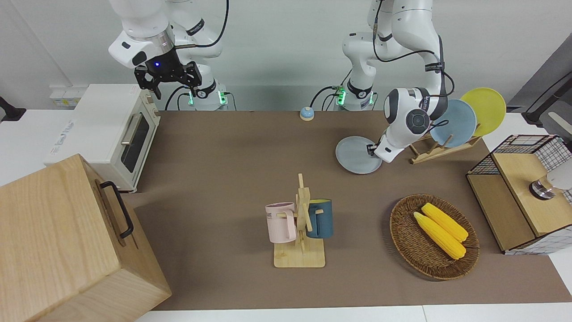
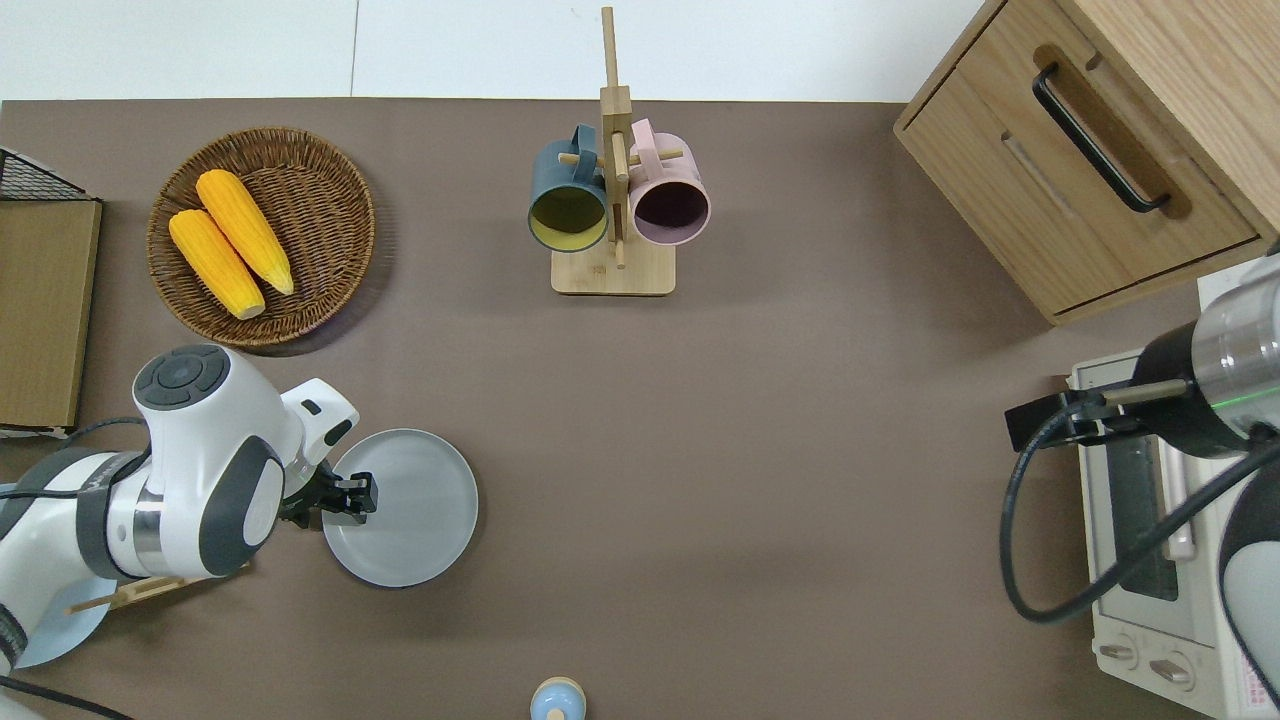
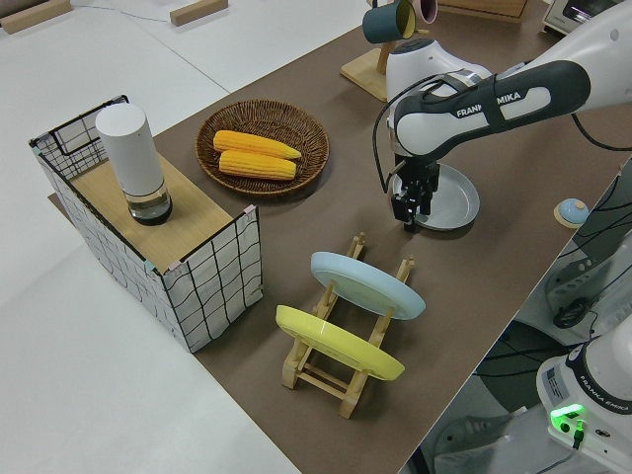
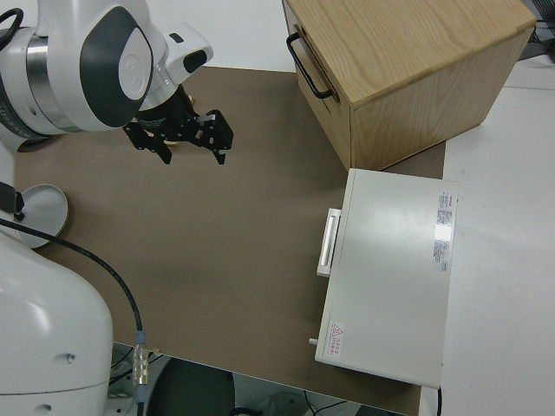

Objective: Pick gray plate from table and place it on lower plate rack with left arm
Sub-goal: 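Grasp the gray plate's rim nearest the robot with the left gripper, then lift the gray plate and carry it toward the wooden plate rack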

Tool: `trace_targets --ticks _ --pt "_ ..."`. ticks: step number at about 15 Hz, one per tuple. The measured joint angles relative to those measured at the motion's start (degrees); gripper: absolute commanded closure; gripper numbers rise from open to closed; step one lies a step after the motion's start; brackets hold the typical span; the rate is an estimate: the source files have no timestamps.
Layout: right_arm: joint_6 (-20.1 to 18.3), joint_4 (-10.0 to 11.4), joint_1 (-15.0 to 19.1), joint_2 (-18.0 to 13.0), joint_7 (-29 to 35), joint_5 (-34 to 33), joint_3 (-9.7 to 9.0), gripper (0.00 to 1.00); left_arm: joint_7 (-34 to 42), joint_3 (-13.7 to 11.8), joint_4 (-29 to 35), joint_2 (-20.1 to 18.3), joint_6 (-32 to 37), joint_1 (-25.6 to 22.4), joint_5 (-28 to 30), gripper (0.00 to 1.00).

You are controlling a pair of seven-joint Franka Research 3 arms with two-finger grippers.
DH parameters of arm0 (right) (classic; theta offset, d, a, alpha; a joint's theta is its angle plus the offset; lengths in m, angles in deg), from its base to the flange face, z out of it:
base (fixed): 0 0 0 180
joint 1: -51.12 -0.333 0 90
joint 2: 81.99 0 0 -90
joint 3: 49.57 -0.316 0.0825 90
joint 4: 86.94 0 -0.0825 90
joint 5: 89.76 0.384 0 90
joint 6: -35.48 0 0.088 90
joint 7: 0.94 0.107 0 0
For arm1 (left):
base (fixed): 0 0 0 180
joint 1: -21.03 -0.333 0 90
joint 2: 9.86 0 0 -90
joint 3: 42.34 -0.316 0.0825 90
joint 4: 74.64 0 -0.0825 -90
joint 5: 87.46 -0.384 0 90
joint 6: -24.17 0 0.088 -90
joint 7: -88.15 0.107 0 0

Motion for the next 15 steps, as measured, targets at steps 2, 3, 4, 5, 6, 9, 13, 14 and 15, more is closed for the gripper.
trace_targets --ticks 2,3,4,5,6,9,13,14,15 --pt "0.0 0.0 0.0 0.0 0.0 0.0 0.00 0.013 -0.1 -0.1 -0.1 -0.2 0.2 0.0 0.0 1.00" --pt "0.0 0.0 0.0 0.0 0.0 0.0 0.00 0.013 -0.1 -0.1 -0.1 -0.5 0.4 -0.1 0.3 1.00" --pt "0.0 0.0 0.0 0.0 0.0 0.0 0.00 0.013 -0.1 -0.1 -0.1 -0.6 0.3 -0.1 0.4 1.00" --pt "0.0 0.0 0.0 0.0 0.0 0.0 0.00 0.011 -0.1 -0.2 -0.1 -0.6 0.3 -0.1 0.5 1.00" --pt "0.0 0.0 0.0 0.0 0.0 0.0 0.00 0.011 -0.1 -0.3 -0.2 -0.6 0.3 -0.1 0.7 1.00" --pt "0.0 0.0 0.0 0.0 0.0 0.0 0.00 0.013 -0.8 -0.6 -1.4 -0.7 0.9 -0.1 1.9 1.00" --pt "0.0 0.0 0.0 0.0 0.0 0.0 0.00 0.013 -2.1 -1.2 -7.0 -0.8 6.1 -0.1 2.1 1.00" --pt "0.0 0.0 0.0 0.0 0.0 0.0 0.00 0.013 -2.2 -1.7 -8.7 -0.8 7.9 -0.1 2.1 1.00" --pt "0.0 0.0 0.0 0.0 0.0 0.0 0.00 0.013 -2.3 -2.2 -10.2 -0.8 9.7 -0.1 2.1 1.00"
